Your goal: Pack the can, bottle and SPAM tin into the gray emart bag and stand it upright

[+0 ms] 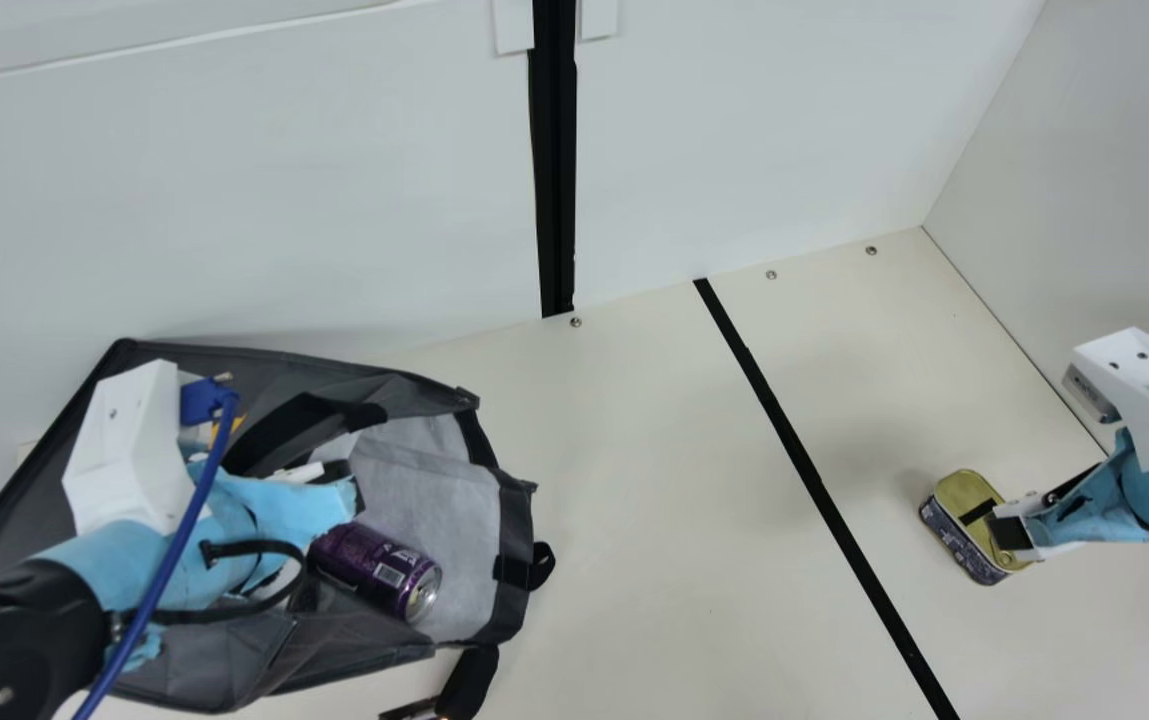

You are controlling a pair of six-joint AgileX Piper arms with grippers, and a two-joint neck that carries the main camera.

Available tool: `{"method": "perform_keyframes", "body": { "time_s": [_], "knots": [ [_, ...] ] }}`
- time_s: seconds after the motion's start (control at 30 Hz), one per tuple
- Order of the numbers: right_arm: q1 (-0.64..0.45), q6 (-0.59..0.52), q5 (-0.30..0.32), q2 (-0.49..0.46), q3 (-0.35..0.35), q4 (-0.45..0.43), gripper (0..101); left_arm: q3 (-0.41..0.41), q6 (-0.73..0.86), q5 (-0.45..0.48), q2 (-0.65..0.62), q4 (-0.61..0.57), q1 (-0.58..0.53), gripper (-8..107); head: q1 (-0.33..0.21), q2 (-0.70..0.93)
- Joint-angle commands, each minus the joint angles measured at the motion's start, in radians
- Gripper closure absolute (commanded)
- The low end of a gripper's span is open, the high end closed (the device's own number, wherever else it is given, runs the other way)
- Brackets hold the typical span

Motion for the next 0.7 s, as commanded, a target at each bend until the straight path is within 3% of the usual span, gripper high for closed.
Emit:
{"method": "perform_keyframes", "body": {
  "time_s": [0.0,0.67],
  "knots": [
    [-0.003,-0.009,0.002,0.010,-0.002,-0.001,6,0.000,0.000,0.000,0.000,0.000,0.000,107,-0.021,-0.002],
    [0.000,-0.056,0.002,0.121,-0.015,-0.016,6,0.000,0.000,0.000,0.000,0.000,0.000,107,-0.021,-0.002]
  ]
}}
